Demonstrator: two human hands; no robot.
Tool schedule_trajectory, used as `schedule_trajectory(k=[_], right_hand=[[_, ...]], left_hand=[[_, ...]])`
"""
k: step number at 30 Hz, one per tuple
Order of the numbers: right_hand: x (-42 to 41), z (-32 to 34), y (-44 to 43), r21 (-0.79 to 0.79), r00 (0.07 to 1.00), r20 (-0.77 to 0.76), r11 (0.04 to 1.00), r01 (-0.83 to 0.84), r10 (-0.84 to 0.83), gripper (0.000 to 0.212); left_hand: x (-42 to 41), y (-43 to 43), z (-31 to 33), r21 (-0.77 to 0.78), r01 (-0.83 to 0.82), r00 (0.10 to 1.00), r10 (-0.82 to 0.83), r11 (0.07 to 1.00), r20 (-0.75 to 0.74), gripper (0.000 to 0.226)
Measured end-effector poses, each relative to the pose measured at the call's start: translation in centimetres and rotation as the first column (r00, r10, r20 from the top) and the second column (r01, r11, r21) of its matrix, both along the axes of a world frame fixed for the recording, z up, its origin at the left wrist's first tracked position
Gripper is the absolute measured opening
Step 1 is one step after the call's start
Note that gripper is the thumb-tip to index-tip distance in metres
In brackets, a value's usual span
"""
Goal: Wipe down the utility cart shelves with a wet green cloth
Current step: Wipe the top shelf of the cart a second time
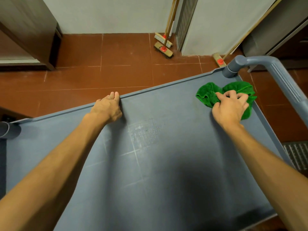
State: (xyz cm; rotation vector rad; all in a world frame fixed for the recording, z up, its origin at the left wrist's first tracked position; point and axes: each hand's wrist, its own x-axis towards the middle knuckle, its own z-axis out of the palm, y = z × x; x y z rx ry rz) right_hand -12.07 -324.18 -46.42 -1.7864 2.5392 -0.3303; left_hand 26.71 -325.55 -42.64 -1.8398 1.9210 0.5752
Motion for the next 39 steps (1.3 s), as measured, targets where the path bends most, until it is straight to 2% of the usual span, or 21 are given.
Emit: schedule_trajectory(k=[4,10,16,20,22,24,26,27,31,34,37,39], right_hand=[[4.6,0.1,1.9,0.012,0.998,-0.046,0.999,-0.049,0.049,0.034],[12.7,-0.2,7.8,-0.035,0.950,-0.051,0.950,-0.309,0.307,0.026],[20.7,1.1,15.6,0.058,0.778,0.106,0.777,-0.627,0.619,0.022],[23.8,1.2,20.2,0.116,0.666,0.200,0.657,-0.745,0.719,0.026],[24.1,1.1,20.9,0.115,0.650,0.218,0.642,-0.758,0.728,0.029],[23.9,1.0,20.7,0.081,0.646,0.234,0.647,-0.758,0.727,0.030],[23.6,1.1,20.3,0.056,0.639,0.279,0.652,-0.756,0.717,0.032],[23.5,1.2,20.0,0.045,0.634,0.306,0.654,-0.755,0.710,0.034],[23.2,2.4,19.1,0.051,0.634,0.457,0.693,-0.719,0.624,0.038],[23.9,4.5,18.6,0.133,0.633,0.635,0.744,-0.655,0.443,0.040],[25.3,6.7,19.3,0.153,0.531,0.801,0.762,-0.629,0.277,0.030],[26.5,8.3,20.3,0.208,0.493,0.857,0.773,-0.599,0.151,0.019]], left_hand=[[0.0,0.0,-0.1,-0.013,-0.003,1.000,0.003,1.000,-0.001,0.069],[0.0,0.2,-0.1,-0.011,-0.027,1.000,0.027,1.000,-0.001,0.069],[-0.5,0.4,0.0,-0.005,-0.045,0.999,0.045,0.999,0.008,0.072],[-0.5,1.6,-0.2,-0.010,-0.114,0.991,0.113,0.993,-0.066,0.075],[-0.7,3.4,-0.8,-0.106,-0.167,0.976,0.149,0.980,-0.158,0.075],[-1.1,6.2,-1.1,-0.321,-0.233,0.949,0.143,0.918,-0.281,0.071],[-1.4,9.2,-1.3,-0.465,-0.382,0.880,0.160,0.799,-0.448,0.065],[-1.5,10.6,-1.2,-0.455,-0.468,0.823,0.187,0.758,-0.536,0.062],[-1.5,15.8,-0.7,-0.258,-0.684,0.583,0.298,0.683,-0.756,0.046],[-1.2,19.3,0.7,-0.073,-0.809,0.376,0.418,0.583,-0.827,0.033],[-0.9,22.4,1.7,0.130,-0.822,0.204,0.499,0.555,-0.842,0.033],[-0.6,24.7,2.7,0.262,-0.824,0.054,0.530,0.503,-0.846,0.034]])
